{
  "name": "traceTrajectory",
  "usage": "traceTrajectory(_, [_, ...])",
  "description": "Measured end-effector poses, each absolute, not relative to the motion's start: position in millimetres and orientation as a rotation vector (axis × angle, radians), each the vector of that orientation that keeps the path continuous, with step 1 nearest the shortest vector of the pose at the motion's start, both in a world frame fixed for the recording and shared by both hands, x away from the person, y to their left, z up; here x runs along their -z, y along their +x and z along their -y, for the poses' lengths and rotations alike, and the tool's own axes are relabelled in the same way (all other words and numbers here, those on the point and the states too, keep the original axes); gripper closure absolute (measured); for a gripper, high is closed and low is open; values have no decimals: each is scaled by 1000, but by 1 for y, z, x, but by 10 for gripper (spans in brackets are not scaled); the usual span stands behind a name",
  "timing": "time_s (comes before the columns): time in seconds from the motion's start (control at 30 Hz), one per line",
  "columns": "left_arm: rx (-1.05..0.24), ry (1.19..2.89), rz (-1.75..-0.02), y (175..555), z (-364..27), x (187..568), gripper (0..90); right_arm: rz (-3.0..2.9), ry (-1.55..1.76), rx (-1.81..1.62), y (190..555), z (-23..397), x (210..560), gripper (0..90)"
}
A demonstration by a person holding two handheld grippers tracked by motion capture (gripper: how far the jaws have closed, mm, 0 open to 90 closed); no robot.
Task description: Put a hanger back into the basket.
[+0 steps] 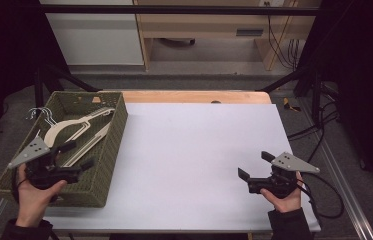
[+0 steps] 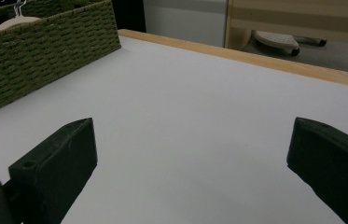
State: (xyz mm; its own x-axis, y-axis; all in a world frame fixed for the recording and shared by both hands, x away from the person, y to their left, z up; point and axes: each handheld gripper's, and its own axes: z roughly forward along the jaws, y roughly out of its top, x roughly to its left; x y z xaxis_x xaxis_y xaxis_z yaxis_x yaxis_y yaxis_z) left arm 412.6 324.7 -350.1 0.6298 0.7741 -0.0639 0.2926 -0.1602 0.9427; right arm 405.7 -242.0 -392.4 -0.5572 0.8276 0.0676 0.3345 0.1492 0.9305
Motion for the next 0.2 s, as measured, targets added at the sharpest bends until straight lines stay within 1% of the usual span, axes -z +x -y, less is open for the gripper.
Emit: traceTrajectory(0.2, [-552,1781,-860,411,-306,361,67,-1958,1099,-1415,404,244,391,22])
